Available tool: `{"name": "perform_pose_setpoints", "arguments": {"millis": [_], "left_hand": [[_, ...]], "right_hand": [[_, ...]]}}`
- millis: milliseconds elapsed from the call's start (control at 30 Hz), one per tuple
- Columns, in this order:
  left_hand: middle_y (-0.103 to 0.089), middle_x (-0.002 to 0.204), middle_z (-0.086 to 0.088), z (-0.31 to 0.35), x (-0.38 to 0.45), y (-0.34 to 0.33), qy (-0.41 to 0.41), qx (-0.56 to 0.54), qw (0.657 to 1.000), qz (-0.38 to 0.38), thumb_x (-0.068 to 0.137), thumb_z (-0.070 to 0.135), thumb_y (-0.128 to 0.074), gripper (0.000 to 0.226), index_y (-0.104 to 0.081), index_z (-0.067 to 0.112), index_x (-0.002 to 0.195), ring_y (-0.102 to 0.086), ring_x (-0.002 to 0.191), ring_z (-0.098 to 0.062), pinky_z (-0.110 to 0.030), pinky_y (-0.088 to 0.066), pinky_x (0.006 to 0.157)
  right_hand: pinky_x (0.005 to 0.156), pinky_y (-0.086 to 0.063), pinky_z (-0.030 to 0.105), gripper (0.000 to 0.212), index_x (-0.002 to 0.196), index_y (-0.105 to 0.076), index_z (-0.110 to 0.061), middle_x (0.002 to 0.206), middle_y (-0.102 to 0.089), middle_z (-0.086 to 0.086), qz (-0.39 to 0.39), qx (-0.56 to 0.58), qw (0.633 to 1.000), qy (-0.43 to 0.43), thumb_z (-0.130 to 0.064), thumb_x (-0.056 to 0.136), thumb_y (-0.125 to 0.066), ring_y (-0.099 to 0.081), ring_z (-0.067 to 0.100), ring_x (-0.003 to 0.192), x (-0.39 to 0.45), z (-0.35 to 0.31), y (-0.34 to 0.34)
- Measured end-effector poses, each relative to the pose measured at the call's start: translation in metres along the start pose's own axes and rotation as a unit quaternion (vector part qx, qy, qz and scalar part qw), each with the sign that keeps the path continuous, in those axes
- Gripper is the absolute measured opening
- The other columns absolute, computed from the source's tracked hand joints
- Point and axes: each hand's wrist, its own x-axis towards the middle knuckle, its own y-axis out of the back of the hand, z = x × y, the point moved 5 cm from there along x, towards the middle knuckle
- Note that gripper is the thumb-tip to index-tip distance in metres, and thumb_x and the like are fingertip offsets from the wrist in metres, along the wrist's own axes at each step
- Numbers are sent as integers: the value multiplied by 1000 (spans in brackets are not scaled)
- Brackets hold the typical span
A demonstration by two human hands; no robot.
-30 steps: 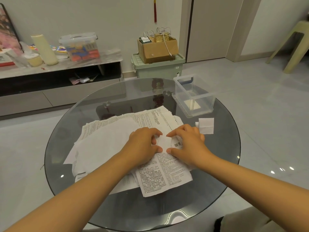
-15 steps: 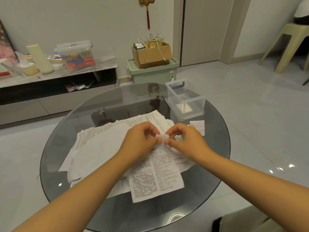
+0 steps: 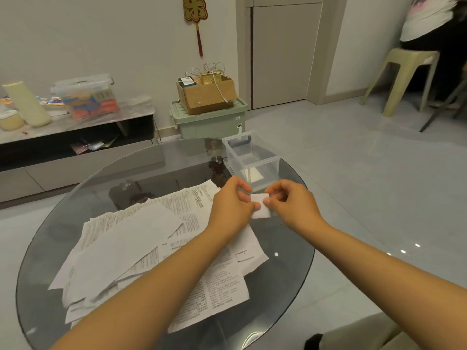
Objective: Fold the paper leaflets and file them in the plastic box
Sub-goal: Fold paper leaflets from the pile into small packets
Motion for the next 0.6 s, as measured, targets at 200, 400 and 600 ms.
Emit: {"name": "perform_pose_setpoints", "arguments": {"millis": [200, 400, 600], "left_hand": [[-57, 68, 5, -3, 22, -24, 10, -7, 1000, 0, 76, 6, -75, 22, -57, 19, 76, -53, 60, -4, -7, -39, 50], [-59, 73, 1, -15, 29, -36, 26, 31, 999, -7, 76, 8, -76, 17, -61, 17, 79, -56, 69, -12, -13, -42, 59], [-57, 83, 0, -18, 34, -35, 15, 115, 991, -71, 77, 13, -77, 19, -69, 10, 94, -53, 77, -12, -19, -38, 68]], "right_hand": [[68, -47, 23, 18, 98, -60, -22, 69, -57, -7, 17, -24, 999, -15, -9, 85, -63, -53, 4, 66, 15, 20, 6], [68, -42, 18, 24, 104, -65, -20, 91, -63, -2, -34, -78, 996, -22, -12, 81, -69, -57, 14, 91, 22, 34, -7], [92, -38, 27, 27, 112, -67, -24, 113, -58, -1, -48, -182, 982, -2, -25, 85, -67, -47, 18, 112, 21, 38, -13]]}}
